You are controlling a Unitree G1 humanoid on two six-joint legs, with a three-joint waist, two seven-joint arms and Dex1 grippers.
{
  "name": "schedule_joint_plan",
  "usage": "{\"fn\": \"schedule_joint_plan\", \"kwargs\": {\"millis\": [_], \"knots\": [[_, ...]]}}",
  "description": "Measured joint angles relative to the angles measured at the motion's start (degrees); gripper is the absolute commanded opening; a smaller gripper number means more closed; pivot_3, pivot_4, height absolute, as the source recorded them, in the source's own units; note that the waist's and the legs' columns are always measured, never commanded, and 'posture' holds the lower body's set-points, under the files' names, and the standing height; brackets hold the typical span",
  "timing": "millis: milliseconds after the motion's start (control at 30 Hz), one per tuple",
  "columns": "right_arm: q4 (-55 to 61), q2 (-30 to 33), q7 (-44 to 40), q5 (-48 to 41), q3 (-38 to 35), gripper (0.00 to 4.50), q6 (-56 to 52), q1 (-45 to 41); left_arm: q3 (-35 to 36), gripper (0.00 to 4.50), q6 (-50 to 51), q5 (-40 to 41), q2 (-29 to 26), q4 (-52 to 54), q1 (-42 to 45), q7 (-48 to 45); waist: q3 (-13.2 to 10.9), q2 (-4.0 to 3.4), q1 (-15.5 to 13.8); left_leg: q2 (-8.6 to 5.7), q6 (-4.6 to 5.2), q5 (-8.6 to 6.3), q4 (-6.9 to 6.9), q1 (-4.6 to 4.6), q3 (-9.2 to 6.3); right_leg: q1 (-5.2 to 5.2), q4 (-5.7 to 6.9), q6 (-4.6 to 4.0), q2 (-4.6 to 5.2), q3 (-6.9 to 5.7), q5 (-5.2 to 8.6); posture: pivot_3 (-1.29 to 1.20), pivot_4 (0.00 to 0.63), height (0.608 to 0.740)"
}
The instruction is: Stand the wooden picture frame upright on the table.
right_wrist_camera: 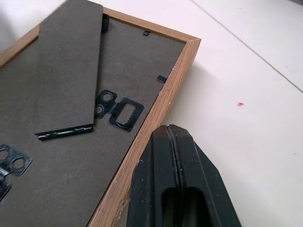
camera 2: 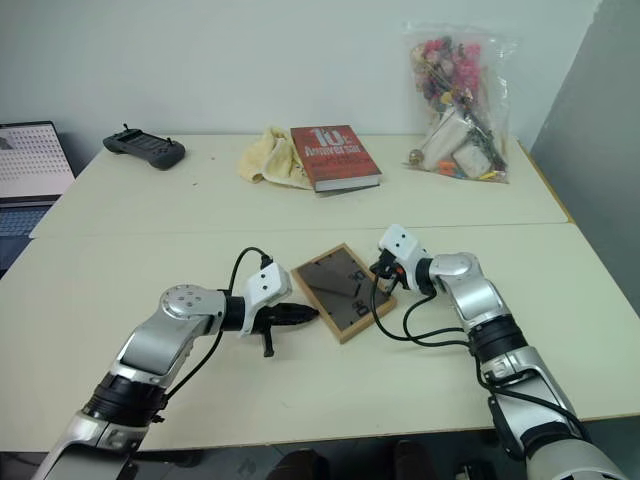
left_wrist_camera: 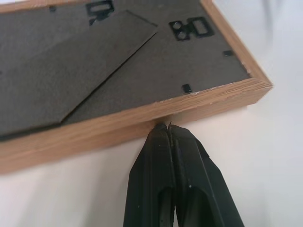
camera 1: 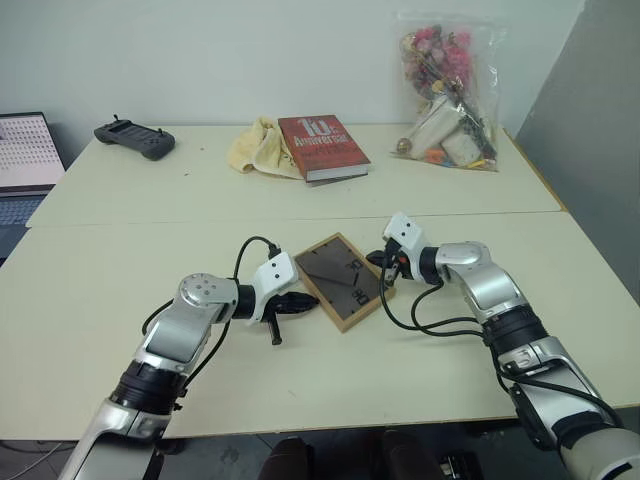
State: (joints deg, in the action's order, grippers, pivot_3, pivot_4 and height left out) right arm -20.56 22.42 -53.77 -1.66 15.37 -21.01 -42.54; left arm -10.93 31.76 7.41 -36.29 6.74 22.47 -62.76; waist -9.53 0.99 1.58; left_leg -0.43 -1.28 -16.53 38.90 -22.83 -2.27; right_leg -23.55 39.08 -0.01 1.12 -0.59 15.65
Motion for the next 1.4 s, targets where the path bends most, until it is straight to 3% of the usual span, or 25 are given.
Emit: {"fn": "schedule_joint_plan", "kwargs": {"millis": [200, 400, 667, 800, 1167, 1400], "knots": [[8.1, 2.0, -6.3, -2.0, 1.9, 0.0, -3.5, 3.4, 0.2, 0.11, 4.5, 3.1, -5.3, 8.3, -4.6, -0.4, 0.0, -0.01, 0.0, 0.01, 0.01, -0.01, -0.04, 0.08, -0.07, 0.04, 0.02, 0.0, -0.03, -0.01, 0.0, 0.0, 0.15, 0.74], [12.8, 4.4, -10.1, -3.0, 3.7, 0.0, -6.0, 5.2, 1.6, 0.11, 1.1, 1.4, -9.4, 1.7, -4.6, 1.0, 0.0, -0.01, -0.1, -0.02, 0.02, -0.01, -0.03, 0.11, -0.08, 0.09, 0.01, 0.0, -0.02, -0.05, 0.0, 0.0, 0.15, 0.74], [10.0, 3.0, -5.1, -2.9, 2.0, 0.0, -6.2, 4.0, 1.6, 0.11, -1.9, 0.4, -9.3, -4.1, 0.5, 1.1, 0.0, 0.0, -0.1, -0.02, 0.01, -0.01, -0.02, 0.11, -0.08, 0.08, 0.02, 0.0, -0.02, -0.05, 0.0, 0.0, 0.15, 0.74], [6.9, 6.8, -2.7, -2.1, -1.5, 0.0, -5.7, 2.7, 1.6, 0.11, -2.7, 0.1, -9.3, -5.5, 0.5, 0.8, 0.0, 0.0, -0.4, -0.03, 0.01, -0.01, -0.02, 0.08, -0.07, 0.07, -0.02, 0.0, 0.0, -0.06, 0.0, 0.0, 0.15, 0.74], [9.8, 8.3, -9.4, -0.8, 4.0, 0.0, -1.0, 7.3, -1.4, 0.11, -8.8, -4.6, -2.5, -18.9, 11.2, 3.4, 0.0, 0.0, -0.1, -0.01, 0.01, -0.01, 0.01, 0.05, -0.06, 0.05, 0.02, 0.0, -0.02, -0.08, 0.0, 0.0, 0.15, 0.74], [11.2, 7.8, -11.7, -2.3, 4.0, 0.0, -1.0, 7.9, -1.7, 0.11, -11.4, -5.3, -1.3, -22.2, 12.0, 3.6, 0.0, 0.0, -0.1, -0.02, 0.0, 0.0, 0.01, 0.05, -0.07, 0.05, 0.01, 0.0, -0.02, -0.06, 0.0, 0.0, 0.15, 0.74]]}}
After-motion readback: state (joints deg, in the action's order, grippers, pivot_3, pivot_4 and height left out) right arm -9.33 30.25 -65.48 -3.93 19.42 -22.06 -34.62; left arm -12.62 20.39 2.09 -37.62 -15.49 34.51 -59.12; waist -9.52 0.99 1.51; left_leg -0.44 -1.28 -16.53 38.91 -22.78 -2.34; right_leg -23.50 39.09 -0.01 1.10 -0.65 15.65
